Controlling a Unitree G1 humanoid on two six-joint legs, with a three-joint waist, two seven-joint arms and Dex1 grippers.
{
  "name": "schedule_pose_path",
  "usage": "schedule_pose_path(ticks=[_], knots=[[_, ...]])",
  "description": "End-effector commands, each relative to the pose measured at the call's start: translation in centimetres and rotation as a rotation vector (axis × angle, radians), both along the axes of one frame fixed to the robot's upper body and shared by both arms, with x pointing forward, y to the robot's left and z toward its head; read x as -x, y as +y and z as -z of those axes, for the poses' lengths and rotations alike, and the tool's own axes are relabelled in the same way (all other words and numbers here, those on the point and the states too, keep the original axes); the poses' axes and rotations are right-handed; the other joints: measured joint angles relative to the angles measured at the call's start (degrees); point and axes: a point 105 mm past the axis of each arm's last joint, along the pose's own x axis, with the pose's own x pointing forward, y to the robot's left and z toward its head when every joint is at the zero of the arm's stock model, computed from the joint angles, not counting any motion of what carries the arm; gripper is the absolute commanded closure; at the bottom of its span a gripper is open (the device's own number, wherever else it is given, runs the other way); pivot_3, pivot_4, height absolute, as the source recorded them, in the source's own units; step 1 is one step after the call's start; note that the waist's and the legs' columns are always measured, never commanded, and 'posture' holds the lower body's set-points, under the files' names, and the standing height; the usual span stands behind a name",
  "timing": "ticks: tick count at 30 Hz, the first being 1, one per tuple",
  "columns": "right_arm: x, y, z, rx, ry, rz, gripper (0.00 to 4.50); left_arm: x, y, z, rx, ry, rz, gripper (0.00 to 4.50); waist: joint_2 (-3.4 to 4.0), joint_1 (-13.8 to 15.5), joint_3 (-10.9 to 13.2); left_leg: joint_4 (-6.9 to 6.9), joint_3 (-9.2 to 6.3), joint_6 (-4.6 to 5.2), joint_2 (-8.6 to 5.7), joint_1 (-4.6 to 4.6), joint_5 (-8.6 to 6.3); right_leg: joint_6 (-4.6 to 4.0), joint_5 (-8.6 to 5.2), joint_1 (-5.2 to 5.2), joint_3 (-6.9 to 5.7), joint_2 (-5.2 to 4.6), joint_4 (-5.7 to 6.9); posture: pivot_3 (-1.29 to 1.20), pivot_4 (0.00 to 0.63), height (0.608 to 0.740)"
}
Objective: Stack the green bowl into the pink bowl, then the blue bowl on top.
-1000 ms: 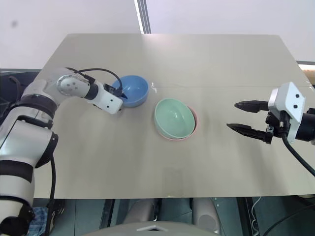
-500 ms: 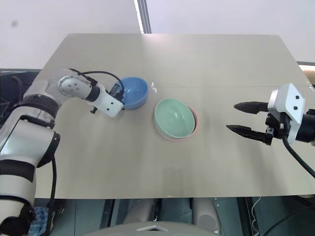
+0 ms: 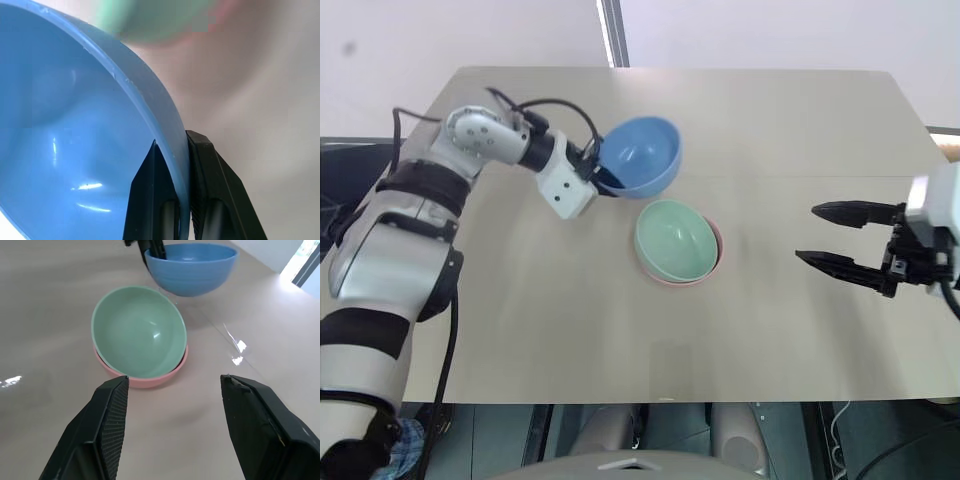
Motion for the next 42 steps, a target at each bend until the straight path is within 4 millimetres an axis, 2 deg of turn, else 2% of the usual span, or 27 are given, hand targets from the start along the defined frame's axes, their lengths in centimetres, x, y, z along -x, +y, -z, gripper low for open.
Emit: schedule_pose_path(ticks=[1, 5, 8, 17, 22, 24, 27, 29, 32, 37, 42], knots=[[0.9, -0.2, -1.2, -0.01, -0.062, -0.013, 1.26, 1.0, -1.4, -3.3, 0.024, -0.098, 0.098, 4.46, 0.0, -0.1, 0.0, 0.0, 0.01, 0.0, 0.0, 0.01, 0.0, 0.0, 0.0, 0.0, 0.01, 0.0, 0.01, 0.0, 0.15, 0.74], [1.5, -0.4, -1.7, -0.051, -0.092, -0.011, 1.26, 2.4, -3.2, -5.2, 0.069, -0.088, 0.187, 4.46, 0.01, -0.1, 0.0, 0.0, 0.02, 0.0, 0.0, 0.05, 0.0, 0.0, 0.0, 0.01, 0.04, 0.0, 0.06, 0.0, 0.15, 0.74], [1.7, -1.0, -2.2, -0.068, -0.115, 0.007, 1.26, 3.4, -3.8, -5.2, 0.074, -0.043, 0.235, 4.46, 0.01, -0.1, 0.0, 0.02, 0.01, 0.0, 0.0, 0.05, 0.0, 0.0, 0.0, 0.02, 0.03, 0.0, 0.06, 0.0, 0.15, 0.74], [2.4, -2.4, -2.5, -0.051, -0.13, 0.045, 1.26, 4.5, -3.9, -3.2, 0.047, 0.058, 0.272, 4.46, 0.01, -0.1, 0.0, 0.02, 0.02, 0.0, 0.0, 0.1, 0.01, 0.0, 0.0, 0.04, 0.04, 0.01, 0.08, 0.0, 0.15, 0.74], [2.6, -2.5, -2.4, -0.049, -0.13, 0.049, 1.26, 5.2, -3.4, -1.7, 0.013, 0.126, 0.28, 4.46, 0.02, -0.1, 0.0, 0.01, 0.03, 0.0, 0.01, 0.13, 0.01, 0.0, 0.0, 0.05, 0.08, 0.02, 0.07, 0.0, 0.15, 0.74], [2.7, -2.4, -2.2, -0.052, -0.127, 0.047, 1.26, 5.6, -3.3, -0.7, 0.022, 0.175, 0.283, 4.46, 0.02, 0.0, 0.0, 0.01, 0.02, 0.0, 0.01, 0.15, 0.01, 0.0, 0.0, 0.09, 0.08, 0.02, 0.06, 0.0, 0.15, 0.74], [2.9, -2.4, -2.1, -0.055, -0.127, 0.048, 1.26, 6.0, -3.6, -0.5, 0.081, 0.23, 0.29, 4.46, 0.02, 0.1, 0.0, 0.01, 0.0, 0.0, 0.01, 0.16, 0.01, 0.0, 0.0, 0.11, 0.07, 0.01, 0.06, 0.0, 0.15, 0.74], [2.9, -2.4, -2.0, -0.053, -0.126, 0.051, 1.26, 6.1, -3.8, -0.4, 0.1, 0.226, 0.306, 3.63, 0.02, 0.2, 0.0, 0.02, 0.0, 0.0, 0.01, 0.16, 0.01, 0.0, 0.0, 0.11, 0.07, 0.01, 0.05, 0.0, 0.15, 0.74], [2.9, -2.5, -2.0, -0.05, -0.126, 0.053, 1.26, 6.0, -3.8, -0.1, 0.098, 0.223, 0.307, 2.76, 0.02, 0.2, 0.0, 0.02, 0.03, 0.0, 0.01, 0.16, 0.01, 0.0, 0.0, 0.12, 0.07, 0.01, 0.04, 0.0, 0.15, 0.74], [2.8, -2.6, -2.0, -0.046, -0.125, 0.052, 1.26, 6.0, -3.9, -0.2, 0.1, 0.193, 0.331, 0.3, 0.02, 0.1, 0.0, 0.01, 0.03, 0.0, 0.01, 0.18, 0.01, 0.0, 0.0, 0.12, 0.07, 0.02, 0.05, 0.0, 0.15, 0.74], [2.7, -2.7, -2.1, -0.046, -0.125, 0.048, 1.26, 5.4, -3.7, -1.8, 0.157, 0.193, 0.282, 0.3, 0.02, 0.1, 0.0, 0.01, 0.03, 0.0, 0.01, 0.19, 0.01, 0.0, 0.0, 0.12, 0.08, 0.02, 0.05, 0.0, 0.15, 0.74]])
